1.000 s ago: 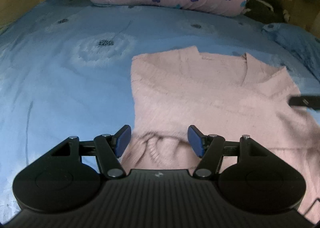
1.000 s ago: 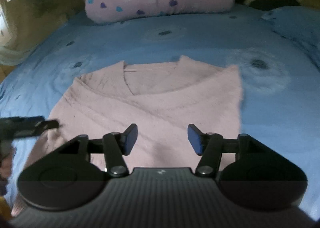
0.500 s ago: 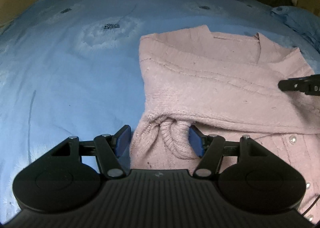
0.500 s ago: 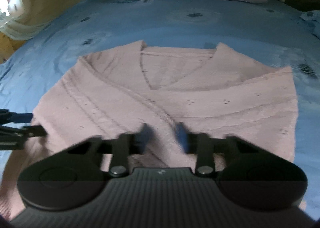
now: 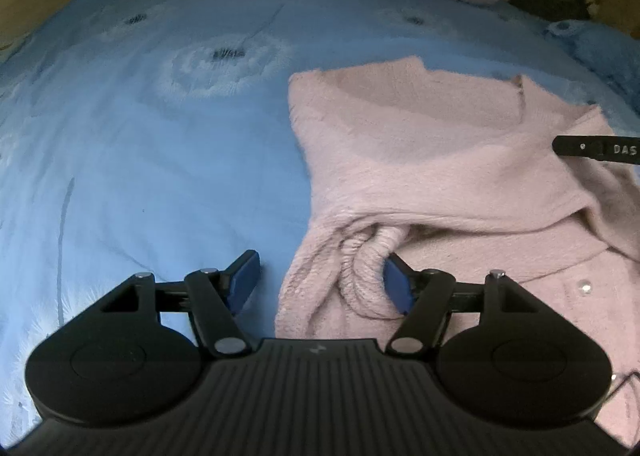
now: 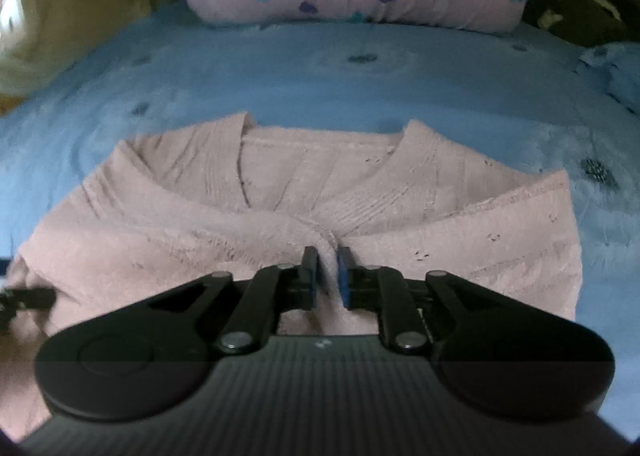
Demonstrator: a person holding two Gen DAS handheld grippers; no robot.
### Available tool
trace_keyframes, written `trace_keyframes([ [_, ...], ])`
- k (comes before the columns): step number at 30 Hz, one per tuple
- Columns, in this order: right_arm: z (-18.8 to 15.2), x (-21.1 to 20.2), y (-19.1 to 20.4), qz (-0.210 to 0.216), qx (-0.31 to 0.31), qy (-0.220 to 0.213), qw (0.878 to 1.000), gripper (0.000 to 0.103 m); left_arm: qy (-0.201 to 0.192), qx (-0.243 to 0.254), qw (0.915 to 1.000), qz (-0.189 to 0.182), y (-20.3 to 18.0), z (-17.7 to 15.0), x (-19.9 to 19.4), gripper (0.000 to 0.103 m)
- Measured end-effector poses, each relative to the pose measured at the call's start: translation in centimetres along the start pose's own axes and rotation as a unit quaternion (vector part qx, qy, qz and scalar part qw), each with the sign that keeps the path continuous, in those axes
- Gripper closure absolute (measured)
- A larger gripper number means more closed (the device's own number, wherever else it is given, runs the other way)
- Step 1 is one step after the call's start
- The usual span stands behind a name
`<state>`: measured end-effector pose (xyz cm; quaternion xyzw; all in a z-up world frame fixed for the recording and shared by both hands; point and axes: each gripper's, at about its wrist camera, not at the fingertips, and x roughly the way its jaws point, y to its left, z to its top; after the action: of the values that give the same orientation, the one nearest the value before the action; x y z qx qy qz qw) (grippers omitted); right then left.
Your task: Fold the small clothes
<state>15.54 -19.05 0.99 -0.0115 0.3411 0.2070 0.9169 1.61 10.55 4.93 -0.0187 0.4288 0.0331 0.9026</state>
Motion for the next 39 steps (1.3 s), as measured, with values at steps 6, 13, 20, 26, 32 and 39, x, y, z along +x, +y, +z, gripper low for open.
trace_keyframes([
  [6, -0.1, -5.0, -3.7, 0.007, 0.019, -0.042, 0.999, 0.051, -0.083, 0.016, 0.9955, -0.044, -0.8, 0.7, -3.5, 0.031],
  [13, -2.3, -6.0, -6.9, 0.032, 0.02, 0.034, 0.999, 0.051, -0.065, -0.013, 0.9972, -0.034, -1.6, 2.1, 0.5, 0.031],
  [20, -2.4, -6.8, -6.1, 0.021, -0.025, 0.032, 0.999, 0.091, -0.025, -0.03, 0.9992, -0.008, -0.9, 1.6, 3.3, 0.03],
  [26, -1.8, -4.8, -5.8, -0.039, -0.063, 0.019, 0.997, 0.089, -0.031, -0.014, 0.9994, -0.005, -1.3, 1.4, 3.2, 0.03],
  [32, -2.8, -4.2, -5.5, -0.063, -0.046, 0.01, 0.997, 0.076, -0.038, -0.014, 0.9991, -0.015, -1.1, 1.2, 2.4, 0.03],
  [39, -3.4, -10.3, -3.4, -0.056, -0.042, -0.054, 0.996, 0.044, -0.064, 0.032, 0.9974, -0.005, -2.8, 0.3, -1.1, 0.03],
])
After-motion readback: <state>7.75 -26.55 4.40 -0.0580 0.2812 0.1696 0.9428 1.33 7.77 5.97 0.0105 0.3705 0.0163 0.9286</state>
